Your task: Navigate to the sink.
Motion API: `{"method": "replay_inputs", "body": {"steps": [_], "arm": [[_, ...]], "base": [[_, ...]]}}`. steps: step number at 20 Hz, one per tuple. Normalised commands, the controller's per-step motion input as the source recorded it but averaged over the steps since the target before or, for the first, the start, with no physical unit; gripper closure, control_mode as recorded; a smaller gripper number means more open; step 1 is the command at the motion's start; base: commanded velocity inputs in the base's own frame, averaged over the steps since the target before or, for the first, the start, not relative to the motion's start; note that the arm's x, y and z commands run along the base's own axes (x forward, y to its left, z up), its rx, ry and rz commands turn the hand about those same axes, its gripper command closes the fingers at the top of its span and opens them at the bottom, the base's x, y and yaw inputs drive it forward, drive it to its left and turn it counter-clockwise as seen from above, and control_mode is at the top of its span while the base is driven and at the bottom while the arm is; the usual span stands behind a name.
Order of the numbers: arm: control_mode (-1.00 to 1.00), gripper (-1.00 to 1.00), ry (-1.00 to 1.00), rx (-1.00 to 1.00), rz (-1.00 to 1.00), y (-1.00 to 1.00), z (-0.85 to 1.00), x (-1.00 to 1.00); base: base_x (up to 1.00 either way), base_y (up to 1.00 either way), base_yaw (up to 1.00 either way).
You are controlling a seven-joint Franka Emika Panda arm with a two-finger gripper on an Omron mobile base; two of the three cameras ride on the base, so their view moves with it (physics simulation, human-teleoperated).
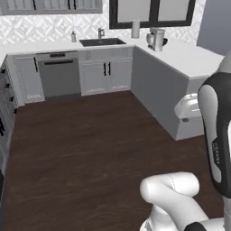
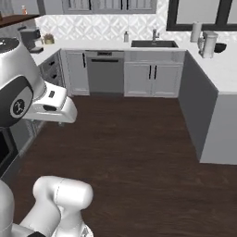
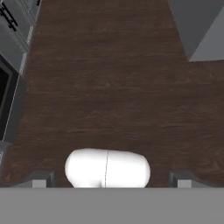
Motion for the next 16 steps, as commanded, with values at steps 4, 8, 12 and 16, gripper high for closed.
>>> {"method": "replay_inputs", "body": {"steps": [4, 8, 12, 16], "arm": [[1.00, -1.00, 0.00, 0.00, 0.00, 0.00, 0.00, 0.00], [1.00, -1.00, 0.00, 0.00, 0.00, 0.00, 0.00, 0.00], [1.00, -1.00, 0.00, 0.00, 0.00, 0.00, 0.00, 0.00], [1.00, -1.00, 0.00, 0.00, 0.00, 0.00, 0.00, 0.00]], "base": [[1.00, -0.30, 0.28], [1.00, -0.28, 0.27], [1.00, -0.22, 0.23], [1.00, -0.34, 0.19]]}}
